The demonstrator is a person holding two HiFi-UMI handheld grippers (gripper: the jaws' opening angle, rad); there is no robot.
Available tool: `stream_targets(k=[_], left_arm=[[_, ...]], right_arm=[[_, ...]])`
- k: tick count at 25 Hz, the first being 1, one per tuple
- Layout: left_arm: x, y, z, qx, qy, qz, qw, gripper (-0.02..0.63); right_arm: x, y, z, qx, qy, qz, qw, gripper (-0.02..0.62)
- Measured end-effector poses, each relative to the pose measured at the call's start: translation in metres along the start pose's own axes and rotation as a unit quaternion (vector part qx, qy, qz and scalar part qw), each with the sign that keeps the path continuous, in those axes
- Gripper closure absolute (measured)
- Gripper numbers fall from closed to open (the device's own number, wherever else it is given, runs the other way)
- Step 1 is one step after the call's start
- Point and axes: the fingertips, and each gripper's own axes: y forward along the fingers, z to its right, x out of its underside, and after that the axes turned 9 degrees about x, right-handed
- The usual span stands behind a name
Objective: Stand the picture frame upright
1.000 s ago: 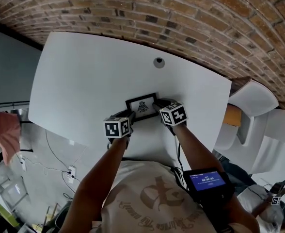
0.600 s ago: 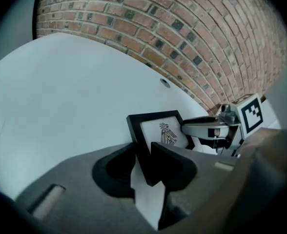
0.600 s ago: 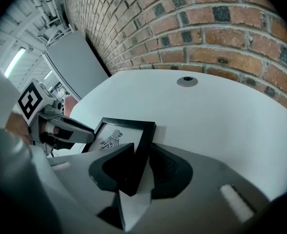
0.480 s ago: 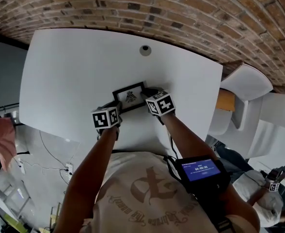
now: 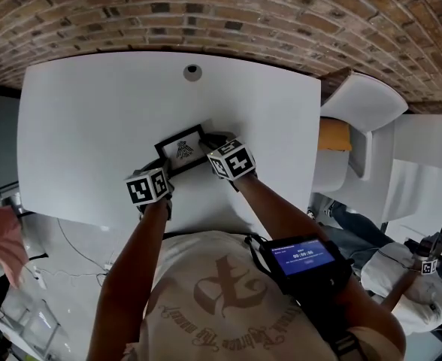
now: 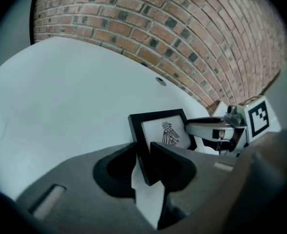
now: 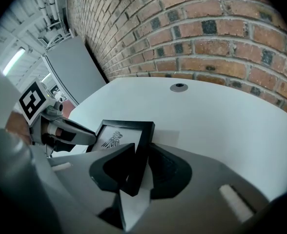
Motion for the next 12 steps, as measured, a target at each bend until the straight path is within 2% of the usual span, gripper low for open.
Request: stream_targets(k=[6, 12], left_arm=[[-0.008, 0.003, 0.016, 0.002, 0.029, 0.007, 0.9995, 0.511], [-0.031, 0.007, 0.034, 0.009, 0.073, 0.017, 0.9972, 0.511]], right_arm=[[-0.003, -0.017, 0.012, 0.015, 0.003, 0.03, 0.999, 0.5], [-0.015, -0.03, 0.03, 0.032, 0.022, 0.066, 0.997, 0.502]])
